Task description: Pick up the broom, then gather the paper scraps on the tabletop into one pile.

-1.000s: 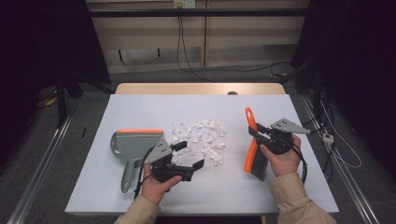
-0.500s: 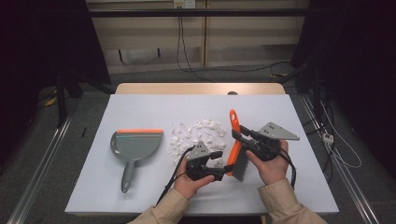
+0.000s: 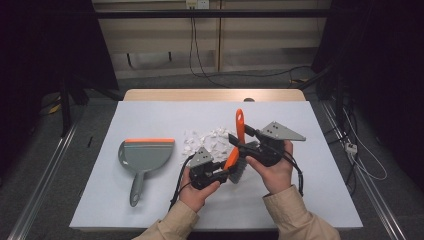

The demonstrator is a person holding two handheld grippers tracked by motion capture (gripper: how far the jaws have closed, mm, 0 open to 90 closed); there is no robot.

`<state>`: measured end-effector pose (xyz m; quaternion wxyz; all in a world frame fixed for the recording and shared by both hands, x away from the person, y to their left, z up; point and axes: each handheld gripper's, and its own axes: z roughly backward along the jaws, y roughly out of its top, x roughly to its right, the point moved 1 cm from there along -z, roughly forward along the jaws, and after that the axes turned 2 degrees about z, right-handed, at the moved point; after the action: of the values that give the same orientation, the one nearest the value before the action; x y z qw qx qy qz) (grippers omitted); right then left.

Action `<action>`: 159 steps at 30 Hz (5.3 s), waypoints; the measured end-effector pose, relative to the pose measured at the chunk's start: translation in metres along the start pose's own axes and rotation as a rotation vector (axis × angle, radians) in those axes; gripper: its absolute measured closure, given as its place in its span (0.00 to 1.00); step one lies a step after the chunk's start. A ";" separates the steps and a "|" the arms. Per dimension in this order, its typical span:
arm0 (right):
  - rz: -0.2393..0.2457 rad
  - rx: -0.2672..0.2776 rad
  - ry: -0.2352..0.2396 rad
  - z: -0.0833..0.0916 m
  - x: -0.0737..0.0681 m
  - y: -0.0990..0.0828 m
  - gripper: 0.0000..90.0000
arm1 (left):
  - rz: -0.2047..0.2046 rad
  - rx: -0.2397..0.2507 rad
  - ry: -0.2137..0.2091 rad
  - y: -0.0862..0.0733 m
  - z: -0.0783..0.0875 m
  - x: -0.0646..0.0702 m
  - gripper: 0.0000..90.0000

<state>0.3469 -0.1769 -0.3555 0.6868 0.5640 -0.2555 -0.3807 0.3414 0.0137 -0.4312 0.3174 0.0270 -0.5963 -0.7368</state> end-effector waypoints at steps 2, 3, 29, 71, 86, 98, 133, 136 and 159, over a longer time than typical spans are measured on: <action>-0.019 0.005 -0.029 -0.002 -0.004 -0.002 0.34 | 0.002 0.031 0.026 0.004 0.004 -0.001 0.79; -0.025 0.000 -0.058 -0.002 -0.006 -0.005 0.33 | 0.002 0.043 0.042 0.006 0.005 -0.002 0.79; -0.458 -0.143 -0.015 -0.047 -0.013 -0.007 0.69 | -0.224 0.119 0.306 0.020 0.009 0.008 0.65; -0.327 -0.471 -0.222 -0.001 0.106 -0.029 0.77 | -0.142 0.141 0.204 0.041 0.123 -0.072 0.06; -0.243 -0.489 -0.296 -0.033 0.113 -0.051 0.78 | -0.098 0.112 0.251 0.017 0.137 -0.098 0.07; -0.066 -0.472 -0.253 -0.019 0.100 -0.045 0.57 | -0.089 0.115 0.246 0.014 0.141 -0.099 0.07; -0.064 -0.392 -0.200 -0.058 0.125 -0.040 0.80 | -0.069 0.101 0.250 0.007 0.156 -0.107 0.07; -0.046 -0.380 -0.197 -0.072 0.128 -0.042 0.80 | -0.066 0.103 0.249 0.007 0.156 -0.106 0.07; 0.129 -0.380 -0.060 -0.153 0.124 -0.050 0.80 | -0.051 0.114 0.265 0.007 0.161 -0.112 0.05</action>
<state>0.5265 -0.1920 -0.4491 0.7959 0.3953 -0.2348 -0.3940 0.3660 0.2075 -0.4164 0.3726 0.1571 -0.5891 -0.6996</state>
